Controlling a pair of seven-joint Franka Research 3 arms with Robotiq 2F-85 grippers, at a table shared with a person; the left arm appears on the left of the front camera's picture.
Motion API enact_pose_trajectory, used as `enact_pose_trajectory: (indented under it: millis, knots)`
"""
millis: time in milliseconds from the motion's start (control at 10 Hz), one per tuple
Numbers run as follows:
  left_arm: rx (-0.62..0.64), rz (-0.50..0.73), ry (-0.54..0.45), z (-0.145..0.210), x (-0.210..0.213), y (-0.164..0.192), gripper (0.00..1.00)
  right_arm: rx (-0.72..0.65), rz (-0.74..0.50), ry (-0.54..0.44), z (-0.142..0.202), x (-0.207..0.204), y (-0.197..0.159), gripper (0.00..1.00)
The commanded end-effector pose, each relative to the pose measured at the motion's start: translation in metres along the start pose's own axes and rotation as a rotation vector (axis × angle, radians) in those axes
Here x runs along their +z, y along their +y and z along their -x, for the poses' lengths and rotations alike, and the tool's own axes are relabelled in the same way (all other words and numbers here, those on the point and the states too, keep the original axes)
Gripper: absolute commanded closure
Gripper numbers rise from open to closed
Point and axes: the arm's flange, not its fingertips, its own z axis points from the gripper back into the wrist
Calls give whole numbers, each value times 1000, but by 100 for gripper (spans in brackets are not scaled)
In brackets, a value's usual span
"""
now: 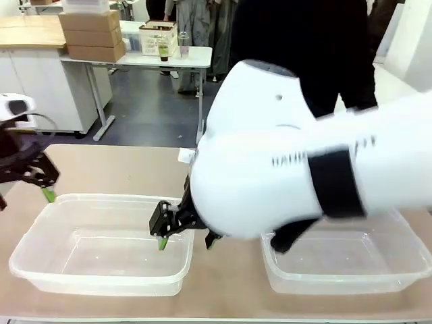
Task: Sort the waste into each basket.
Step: Pick up the Organizing box on the left side of the table and lift it.
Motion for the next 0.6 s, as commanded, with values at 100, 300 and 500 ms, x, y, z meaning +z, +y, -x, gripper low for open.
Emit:
enact_pose_trajectory:
  millis: [100,300,500]
  knots:
    - [-20,-67,-43,31,-56,-5,0,-206,283,-198,-9,-7,22,0]
    - [-52,-36,-6,41,-79,-2,0,-203,290,-247,-19,-14,23,0]
    - [-162,-57,95,50,-107,14,0,-178,225,-175,-28,-29,29,0]
